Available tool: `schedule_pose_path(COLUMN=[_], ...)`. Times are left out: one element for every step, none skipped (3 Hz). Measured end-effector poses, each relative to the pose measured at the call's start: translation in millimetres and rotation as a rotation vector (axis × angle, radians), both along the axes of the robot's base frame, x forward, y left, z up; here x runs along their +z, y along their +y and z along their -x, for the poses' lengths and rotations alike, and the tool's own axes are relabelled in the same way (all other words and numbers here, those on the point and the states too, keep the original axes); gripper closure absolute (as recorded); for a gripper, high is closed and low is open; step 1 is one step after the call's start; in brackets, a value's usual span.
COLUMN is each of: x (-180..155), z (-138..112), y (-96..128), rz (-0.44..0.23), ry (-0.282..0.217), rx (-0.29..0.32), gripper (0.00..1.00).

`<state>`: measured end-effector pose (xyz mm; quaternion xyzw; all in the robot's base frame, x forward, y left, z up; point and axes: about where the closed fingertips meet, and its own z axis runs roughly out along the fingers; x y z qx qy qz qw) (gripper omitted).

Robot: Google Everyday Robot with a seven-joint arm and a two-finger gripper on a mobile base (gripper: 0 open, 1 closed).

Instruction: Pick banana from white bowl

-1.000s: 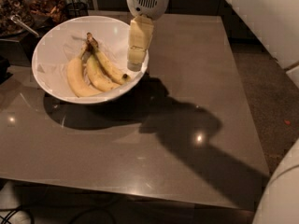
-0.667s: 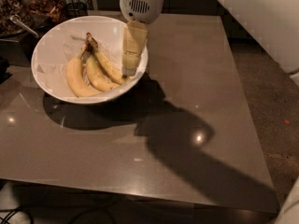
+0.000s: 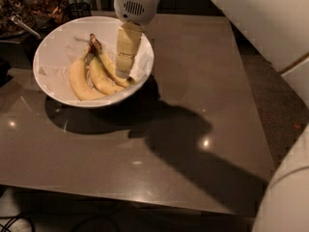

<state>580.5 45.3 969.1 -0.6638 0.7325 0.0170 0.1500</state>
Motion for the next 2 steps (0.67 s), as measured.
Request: schedule_pose_path(x=[-7, -17], z=[-5, -10], y=[18, 31], rz=[0.0, -0.015], ry=[0.037, 0.078], rx=[0.01, 0.02], gripper=[0.0, 0.18])
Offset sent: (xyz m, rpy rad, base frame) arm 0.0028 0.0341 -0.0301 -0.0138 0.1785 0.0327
